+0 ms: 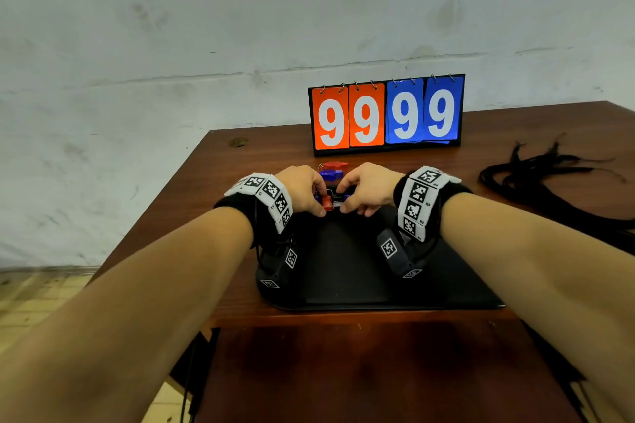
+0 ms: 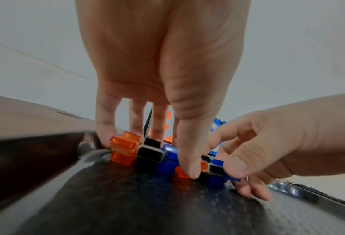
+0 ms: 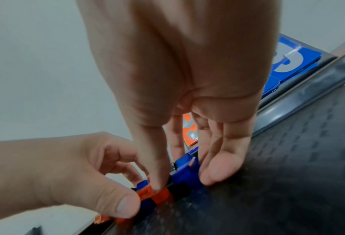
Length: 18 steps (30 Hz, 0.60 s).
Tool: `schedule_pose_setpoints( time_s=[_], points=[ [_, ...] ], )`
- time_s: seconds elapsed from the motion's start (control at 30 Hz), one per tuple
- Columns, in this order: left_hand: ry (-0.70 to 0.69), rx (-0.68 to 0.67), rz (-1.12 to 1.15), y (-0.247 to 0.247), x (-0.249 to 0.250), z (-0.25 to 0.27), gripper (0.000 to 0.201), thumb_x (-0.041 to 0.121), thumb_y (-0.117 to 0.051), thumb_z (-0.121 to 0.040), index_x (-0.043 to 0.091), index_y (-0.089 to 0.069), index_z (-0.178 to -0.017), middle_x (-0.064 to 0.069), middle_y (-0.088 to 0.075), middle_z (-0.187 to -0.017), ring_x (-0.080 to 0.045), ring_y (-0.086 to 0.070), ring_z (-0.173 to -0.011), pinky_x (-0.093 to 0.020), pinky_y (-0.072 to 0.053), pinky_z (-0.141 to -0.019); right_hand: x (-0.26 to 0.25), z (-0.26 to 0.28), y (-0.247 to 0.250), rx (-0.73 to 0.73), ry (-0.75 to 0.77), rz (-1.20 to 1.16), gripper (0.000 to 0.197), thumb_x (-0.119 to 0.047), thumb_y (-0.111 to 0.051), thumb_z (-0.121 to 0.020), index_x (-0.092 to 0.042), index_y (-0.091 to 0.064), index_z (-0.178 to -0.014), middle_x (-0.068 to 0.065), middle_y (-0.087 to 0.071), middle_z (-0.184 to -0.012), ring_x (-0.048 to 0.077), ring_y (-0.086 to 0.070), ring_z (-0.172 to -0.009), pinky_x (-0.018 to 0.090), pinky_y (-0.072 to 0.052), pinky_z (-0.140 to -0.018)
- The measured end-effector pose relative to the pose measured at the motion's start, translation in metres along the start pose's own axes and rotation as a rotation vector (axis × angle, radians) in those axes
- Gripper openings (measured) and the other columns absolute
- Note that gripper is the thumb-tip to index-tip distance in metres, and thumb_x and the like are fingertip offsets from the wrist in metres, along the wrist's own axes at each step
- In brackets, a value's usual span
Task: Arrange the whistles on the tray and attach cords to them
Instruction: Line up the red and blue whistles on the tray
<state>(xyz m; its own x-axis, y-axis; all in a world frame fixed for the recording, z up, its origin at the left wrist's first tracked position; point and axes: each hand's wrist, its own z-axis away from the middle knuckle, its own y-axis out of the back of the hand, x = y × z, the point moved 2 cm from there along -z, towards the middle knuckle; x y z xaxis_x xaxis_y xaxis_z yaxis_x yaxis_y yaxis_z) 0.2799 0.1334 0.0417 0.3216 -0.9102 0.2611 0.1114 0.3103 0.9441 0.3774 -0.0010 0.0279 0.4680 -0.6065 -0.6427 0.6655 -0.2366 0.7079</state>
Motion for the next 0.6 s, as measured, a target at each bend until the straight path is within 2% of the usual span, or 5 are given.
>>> schedule_pose_setpoints(
  time_s=[0.2, 0.37, 0.43, 0.5, 0.6],
  points=[
    [-0.001, -0.011, -0.011, 0.001, 0.001, 0.001, 0.049, 0.031, -0.080, -0.077, 0.021, -0.064, -0.121, 0.000, -0.063, -0.118, -0.018, -0.060, -0.105, -0.033, -0.050, -0.094, -0.002, -0.002, 0.000, 0.011, 0.010, 0.079, 0.048, -0.018, -0.081, -0.078, -0.017, -0.063, -0.122, 0.006, -0.069, -0.099, 0.016, -0.069, -0.071, 0.027, -0.058, -0.061],
    [0.005, 0.074, 0.069, 0.016, 0.000, 0.000, 0.037, 0.033, -0.073, -0.084, 0.018, -0.065, -0.117, 0.003, -0.065, -0.111, -0.014, -0.061, -0.101, -0.028, -0.049, -0.086, -0.004, 0.002, 0.016, 0.071, 0.022, 0.137, 0.046, -0.034, -0.075, -0.083, -0.023, -0.056, -0.123, 0.001, -0.067, -0.101, 0.013, -0.063, -0.066, 0.021, -0.049, -0.049],
    [0.027, 0.154, 0.073, 0.027, -0.004, -0.004, 0.025, 0.031, -0.068, -0.088, 0.019, -0.068, -0.110, 0.003, -0.067, -0.106, -0.013, -0.062, -0.097, -0.028, -0.049, -0.085, 0.000, 0.002, 0.035, 0.159, 0.004, 0.084, 0.036, -0.027, -0.069, -0.088, -0.020, -0.057, -0.121, 0.005, -0.067, -0.101, 0.014, -0.061, -0.065, 0.020, -0.047, -0.048],
    [0.051, 0.209, 0.064, 0.034, -0.008, -0.010, 0.018, 0.026, -0.065, -0.090, 0.019, -0.070, -0.105, 0.002, -0.068, -0.105, -0.013, -0.062, -0.094, -0.028, -0.050, -0.085, 0.006, 0.001, 0.051, 0.235, -0.037, -0.007, 0.028, -0.018, -0.066, -0.091, -0.015, -0.060, -0.118, 0.010, -0.069, -0.098, 0.016, -0.060, -0.065, 0.024, -0.050, -0.055],
    [0.074, 0.214, 0.072, 0.035, -0.010, -0.023, 0.014, 0.022, -0.065, -0.090, 0.019, -0.071, -0.103, 0.002, -0.068, -0.105, -0.014, -0.062, -0.096, -0.030, -0.051, -0.088, 0.019, -0.001, 0.063, 0.312, -0.083, -0.078, 0.023, -0.007, -0.061, -0.092, -0.011, -0.060, -0.115, 0.011, -0.068, -0.086, 0.019, -0.059, -0.065, 0.026, -0.053, -0.059]
  ],
)
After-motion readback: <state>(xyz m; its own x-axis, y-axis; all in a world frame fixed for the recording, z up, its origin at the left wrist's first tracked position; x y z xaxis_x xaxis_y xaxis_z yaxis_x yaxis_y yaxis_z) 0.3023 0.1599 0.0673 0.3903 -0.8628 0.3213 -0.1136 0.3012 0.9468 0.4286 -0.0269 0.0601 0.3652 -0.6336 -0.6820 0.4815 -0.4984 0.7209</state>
